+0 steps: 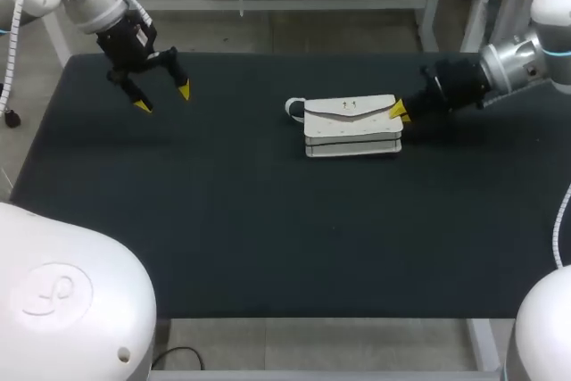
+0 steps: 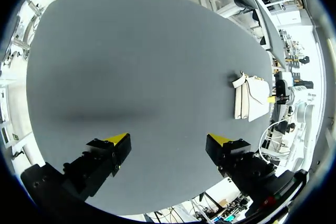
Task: Pick up the bag, open it, inspect its contents, close it, and place it on the opposite side
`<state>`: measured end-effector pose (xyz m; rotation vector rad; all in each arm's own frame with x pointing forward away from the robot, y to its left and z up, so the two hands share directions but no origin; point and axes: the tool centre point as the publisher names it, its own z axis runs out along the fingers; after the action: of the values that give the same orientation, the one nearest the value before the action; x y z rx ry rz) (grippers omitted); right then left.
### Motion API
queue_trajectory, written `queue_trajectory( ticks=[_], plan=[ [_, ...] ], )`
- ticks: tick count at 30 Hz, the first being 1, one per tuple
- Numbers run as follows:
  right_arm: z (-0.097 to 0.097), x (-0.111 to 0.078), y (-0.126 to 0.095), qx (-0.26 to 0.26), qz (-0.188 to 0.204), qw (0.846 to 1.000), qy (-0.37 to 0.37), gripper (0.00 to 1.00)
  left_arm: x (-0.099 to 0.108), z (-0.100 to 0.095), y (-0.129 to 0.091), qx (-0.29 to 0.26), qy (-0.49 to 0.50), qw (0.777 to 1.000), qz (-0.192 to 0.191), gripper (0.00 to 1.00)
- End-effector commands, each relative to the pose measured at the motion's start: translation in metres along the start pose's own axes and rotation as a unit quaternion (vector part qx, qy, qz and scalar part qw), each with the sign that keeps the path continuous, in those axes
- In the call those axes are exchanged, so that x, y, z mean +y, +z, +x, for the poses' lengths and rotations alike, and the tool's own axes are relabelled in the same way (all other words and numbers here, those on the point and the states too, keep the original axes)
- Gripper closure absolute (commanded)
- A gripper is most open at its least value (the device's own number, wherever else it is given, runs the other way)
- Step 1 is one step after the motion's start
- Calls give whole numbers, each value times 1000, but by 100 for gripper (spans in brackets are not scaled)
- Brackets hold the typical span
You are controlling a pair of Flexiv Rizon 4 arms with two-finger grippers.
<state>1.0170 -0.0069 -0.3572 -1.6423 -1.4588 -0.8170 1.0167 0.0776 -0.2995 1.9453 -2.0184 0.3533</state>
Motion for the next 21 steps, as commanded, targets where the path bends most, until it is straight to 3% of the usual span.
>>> queue_trajectory(
  ticks=[1,11,21],
  plan=[
    [-15,18,-31,11,24,1000,-3,100,-5,-2,-5,-10,-3,1000,-2,0],
    [-49,48,-87,-2,-14,1000,6,100,-12,-22,-17,-35,9,999,2,0],
    [-61,56,-126,-1,-33,999,-6,100,-10,-35,-28,-70,48,996,7,0]
  ],
)
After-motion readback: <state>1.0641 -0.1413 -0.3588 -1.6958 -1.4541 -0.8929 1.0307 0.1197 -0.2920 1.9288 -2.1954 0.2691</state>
